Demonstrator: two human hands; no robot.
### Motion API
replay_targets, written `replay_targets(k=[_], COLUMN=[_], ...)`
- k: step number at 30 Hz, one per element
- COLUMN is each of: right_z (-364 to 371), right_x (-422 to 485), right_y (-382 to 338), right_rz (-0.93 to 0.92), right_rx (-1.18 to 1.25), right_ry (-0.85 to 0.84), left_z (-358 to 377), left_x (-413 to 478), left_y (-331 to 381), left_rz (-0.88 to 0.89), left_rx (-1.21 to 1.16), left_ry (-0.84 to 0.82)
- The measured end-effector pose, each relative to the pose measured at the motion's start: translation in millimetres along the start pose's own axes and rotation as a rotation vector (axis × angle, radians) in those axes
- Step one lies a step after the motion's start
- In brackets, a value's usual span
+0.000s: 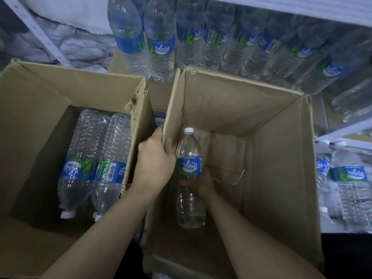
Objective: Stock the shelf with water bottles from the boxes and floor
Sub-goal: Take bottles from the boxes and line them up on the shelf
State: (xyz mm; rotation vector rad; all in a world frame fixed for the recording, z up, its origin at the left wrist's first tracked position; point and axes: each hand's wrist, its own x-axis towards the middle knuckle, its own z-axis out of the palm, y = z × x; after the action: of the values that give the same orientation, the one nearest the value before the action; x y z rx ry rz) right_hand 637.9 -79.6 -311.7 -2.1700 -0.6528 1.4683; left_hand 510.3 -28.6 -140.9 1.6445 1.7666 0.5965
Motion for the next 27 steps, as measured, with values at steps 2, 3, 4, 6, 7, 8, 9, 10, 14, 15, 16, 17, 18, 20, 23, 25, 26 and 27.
replay_targets(k=[2,3,4,6,7,8,9,10,14,15,16,17,18,20,23,25,26,27], right_z=[-18.0,-25.4,-31.7,-43.2,-48.6,-54.2,-60.1,-65.6,-85.4,-89.8,-94.2,-98.6,-102.7,-111.5,-125.9,-135.9,-141.1,-146.4], right_x=[-13.9,-21.0,-29.2,-45.0,-52.7,-62.0,-71.7,-80.8,-117.9,-127.0,-136.3,-146.4,-156.1,-175.6,-203.4,-217.6,-221.8,-224.4], right_y=[-8.6,-13.1,-18.1,-26.8,-30.9,-35.8,-41.7,-47.4,-77.1,-86.9,-98.2,-111.8,-126.5,-161.1,-220.6,-263.9,-285.8,-307.3], right_rz=[-0.021,-0.042,-0.064,-0.122,-0.155,-0.19,-0.232,-0.277,-0.451,-0.495,-0.541,-0.592,-0.64,-0.739,-0.871,-0.953,-0.987,-1.016], right_rx=[-0.008,-0.018,-0.031,-0.025,-0.007,0.006,0.018,0.027,0.064,0.072,0.088,0.1,0.107,0.123,0.154,0.158,0.151,0.146], right_ry=[-0.002,0.005,0.021,0.061,0.075,0.085,0.091,0.098,0.11,0.112,0.111,0.115,0.122,0.144,0.147,0.159,0.173,0.185], left_z=[-3.9,-4.3,-4.0,-3.5,-4.2,-5.9,-8.6,-12.4,-35.4,-43.8,-53.2,-63.3,-74.4,-98.1,-132.4,-152.1,-160.7,-168.1], left_x=[1.5,1.1,0.3,-3.9,-6.9,-9.9,-13.2,-16.3,-25.1,-25.8,-25.1,-22.7,-19.5,-8.8,15.1,37.8,50.8,65.2], left_y=[-2.6,-3.1,-3.1,-1.1,0.2,1.8,4.4,8.1,29.4,36.1,43.0,49.4,56.6,74.3,107.6,129.4,140.5,150.2], left_rz=[-0.009,-0.012,-0.012,-0.008,-0.003,0.011,0.028,0.045,0.158,0.179,0.199,0.225,0.259,0.338,0.41,0.446,0.474,0.506], left_rx=[-0.017,-0.022,-0.026,-0.045,-0.056,-0.058,-0.047,-0.031,0.008,0.006,-0.001,-0.008,-0.007,0.01,0.051,0.076,0.096,0.125], left_ry=[-0.007,-0.013,-0.019,-0.015,-0.008,0.001,0.008,0.015,0.065,0.077,0.09,0.106,0.124,0.154,0.199,0.231,0.249,0.267])
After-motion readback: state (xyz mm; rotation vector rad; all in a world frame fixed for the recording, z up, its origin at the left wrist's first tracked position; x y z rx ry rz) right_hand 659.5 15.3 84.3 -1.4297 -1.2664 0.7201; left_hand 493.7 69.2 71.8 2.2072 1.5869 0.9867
